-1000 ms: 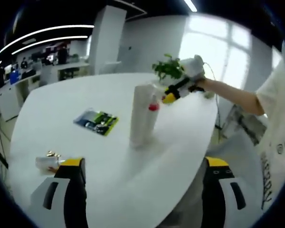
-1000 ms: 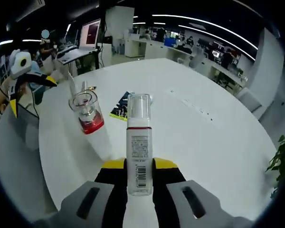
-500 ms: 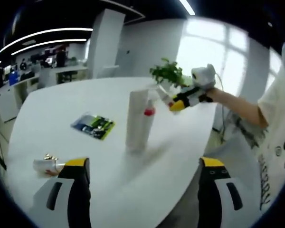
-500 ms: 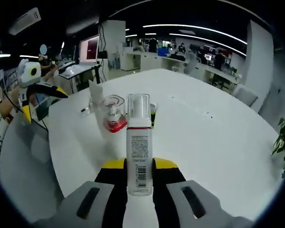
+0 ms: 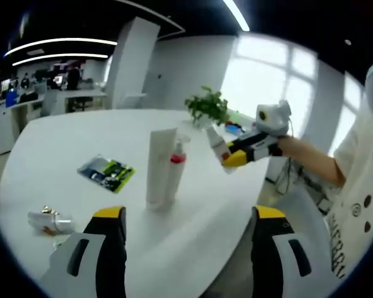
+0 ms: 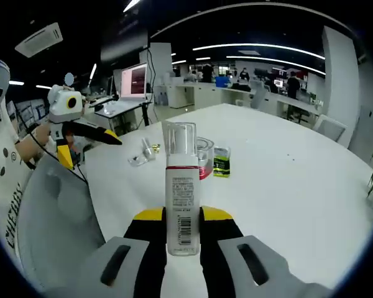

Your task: Arrange the skincare products in the storage area until every visible bottle or jar stands upright without overlapping.

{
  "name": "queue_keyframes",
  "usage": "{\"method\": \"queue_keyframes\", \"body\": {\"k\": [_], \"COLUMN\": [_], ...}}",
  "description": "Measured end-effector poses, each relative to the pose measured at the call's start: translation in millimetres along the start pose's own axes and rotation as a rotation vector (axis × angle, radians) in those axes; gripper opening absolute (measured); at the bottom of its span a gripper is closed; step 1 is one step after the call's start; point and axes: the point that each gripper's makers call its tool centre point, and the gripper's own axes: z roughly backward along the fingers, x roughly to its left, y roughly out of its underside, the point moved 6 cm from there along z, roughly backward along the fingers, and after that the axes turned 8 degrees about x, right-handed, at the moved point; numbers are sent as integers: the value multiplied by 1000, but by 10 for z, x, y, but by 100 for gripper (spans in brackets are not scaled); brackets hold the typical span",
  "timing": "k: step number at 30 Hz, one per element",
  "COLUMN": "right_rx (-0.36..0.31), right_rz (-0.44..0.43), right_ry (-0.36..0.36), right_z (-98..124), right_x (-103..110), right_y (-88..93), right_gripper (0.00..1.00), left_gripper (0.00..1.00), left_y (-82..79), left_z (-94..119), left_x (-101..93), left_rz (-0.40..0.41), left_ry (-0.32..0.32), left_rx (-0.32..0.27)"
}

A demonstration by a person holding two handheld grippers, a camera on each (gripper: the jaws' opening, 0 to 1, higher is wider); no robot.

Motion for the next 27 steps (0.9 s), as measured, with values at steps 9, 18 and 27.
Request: {"method": "queue_keyframes", "body": {"k": [9,18,27], "right_rx": [-26,-50,-81], "right_rz": [-4,-24,-3], "right_ry": [-108,-205,-294], "right_z": [-168,-322,-398], "right_x": [366,694,945], "right_y": [-55,-67,-130], "right_gripper": [19,19,19], "left_gripper": [82,84,78], "left_y": [-110,-97,-231], "left_z": [-112,-186,-230], "left_x": [-212,-265,-406], "left_rz": [-24,-5,48], "left_ry": [53,113,224], "left_rx": [-48,-42,-109]}}
